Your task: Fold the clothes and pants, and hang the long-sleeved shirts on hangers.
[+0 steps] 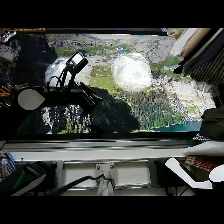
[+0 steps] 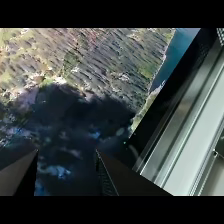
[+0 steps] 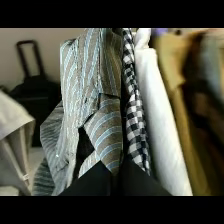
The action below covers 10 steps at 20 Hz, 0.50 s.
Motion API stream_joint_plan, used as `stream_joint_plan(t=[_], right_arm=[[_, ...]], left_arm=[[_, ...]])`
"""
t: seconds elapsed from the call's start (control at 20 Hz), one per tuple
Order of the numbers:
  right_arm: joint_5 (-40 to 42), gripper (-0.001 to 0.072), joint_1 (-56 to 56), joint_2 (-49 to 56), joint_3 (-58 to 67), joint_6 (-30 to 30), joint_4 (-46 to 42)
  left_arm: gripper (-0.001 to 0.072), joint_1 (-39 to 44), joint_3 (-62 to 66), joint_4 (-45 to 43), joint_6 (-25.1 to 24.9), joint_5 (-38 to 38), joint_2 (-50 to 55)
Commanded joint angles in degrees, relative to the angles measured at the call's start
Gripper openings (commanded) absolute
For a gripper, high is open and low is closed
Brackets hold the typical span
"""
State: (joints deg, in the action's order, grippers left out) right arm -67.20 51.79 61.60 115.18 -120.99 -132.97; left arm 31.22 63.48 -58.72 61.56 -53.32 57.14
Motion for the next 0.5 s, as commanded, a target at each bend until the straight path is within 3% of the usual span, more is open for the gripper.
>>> stream_joint_plan(t=[0.0, 0.1, 0.15, 0.25, 0.3, 0.45], right_arm=[[-1.33, 0.0026, 7.23, -1.38, 0.04, 0.07, 6.56], [-1.90, 0.0027, 9.84, -1.62, 0.04, 0.33, 8.94], [-1.70, 0.0077, 10.12, -1.92, 0.04, 0.28, 8.94], [0.94, 0.0471, 10.12, -2.34, 0.04, 0.33, 9.20], [3.10, 0.0533, 9.99, -2.60, 0.04, 0.37, 9.92], [10.97, 0.0533, 9.90, -3.74, 0.15, 0.59, 12.76]], left_arm=[[0.0366, 0.04, 0.00, 0.00, 0.00, -0.02, -0.09], [0.0366, 0.04, 0.00, 0.00, 0.00, -0.02, -0.33], [0.0366, 0.04, 0.00, 0.00, 0.00, -0.02, -0.50], [0.0367, 0.04, 0.00, 0.02, 0.00, -0.07, -0.74], [0.0367, 0.04, 0.00, 0.00, -0.02, -0.07, -0.85], [0.0367, 0.04, 0.00, 0.00, -0.02, -0.02, -1.01]])
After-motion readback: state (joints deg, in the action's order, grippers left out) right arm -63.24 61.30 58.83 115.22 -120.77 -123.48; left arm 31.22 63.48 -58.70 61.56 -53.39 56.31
